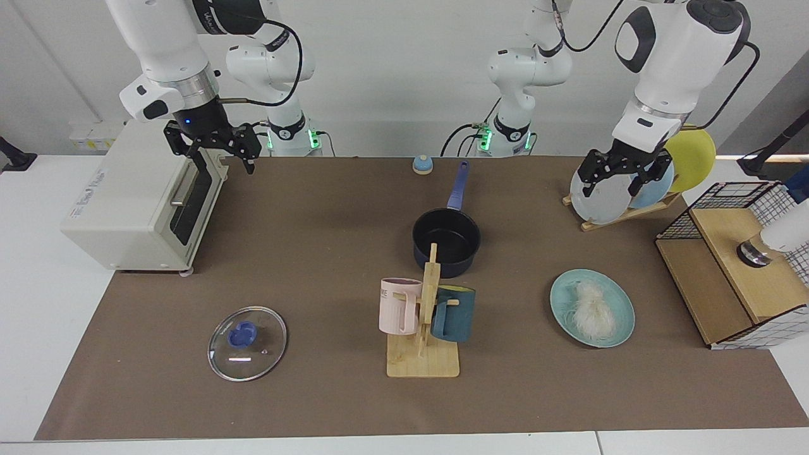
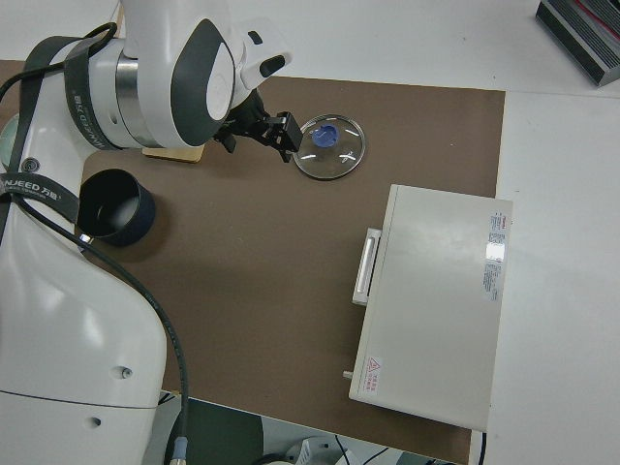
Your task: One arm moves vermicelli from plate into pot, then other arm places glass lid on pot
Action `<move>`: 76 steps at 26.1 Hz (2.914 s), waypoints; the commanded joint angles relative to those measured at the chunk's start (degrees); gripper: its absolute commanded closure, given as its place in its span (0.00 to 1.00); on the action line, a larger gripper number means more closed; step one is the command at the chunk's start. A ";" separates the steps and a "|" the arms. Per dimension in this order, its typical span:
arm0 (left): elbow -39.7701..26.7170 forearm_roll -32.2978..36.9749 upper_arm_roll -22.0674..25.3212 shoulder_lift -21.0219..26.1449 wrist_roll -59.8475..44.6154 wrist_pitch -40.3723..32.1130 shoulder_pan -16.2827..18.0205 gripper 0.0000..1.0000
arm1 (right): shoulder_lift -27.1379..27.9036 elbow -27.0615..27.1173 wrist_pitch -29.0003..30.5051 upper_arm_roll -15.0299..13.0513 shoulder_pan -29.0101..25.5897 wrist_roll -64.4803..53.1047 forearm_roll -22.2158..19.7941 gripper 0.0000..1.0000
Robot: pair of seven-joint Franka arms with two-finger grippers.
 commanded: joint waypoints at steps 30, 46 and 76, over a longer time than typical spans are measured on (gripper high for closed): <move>3.66 1.49 0.25 25.92 2.17 29.02 2.32 0.00 | 1.08 2.57 -1.05 -0.13 -1.42 -0.16 -0.81 0.00; -0.21 1.49 0.16 28.91 2.70 33.61 3.38 0.01 | 32.37 36.06 -4.31 -0.30 -1.86 0.28 -0.64 0.00; -0.21 0.96 -0.81 18.29 1.38 19.38 1.36 1.00 | 39.59 17.52 27.86 -0.48 -1.59 -0.60 -1.17 0.00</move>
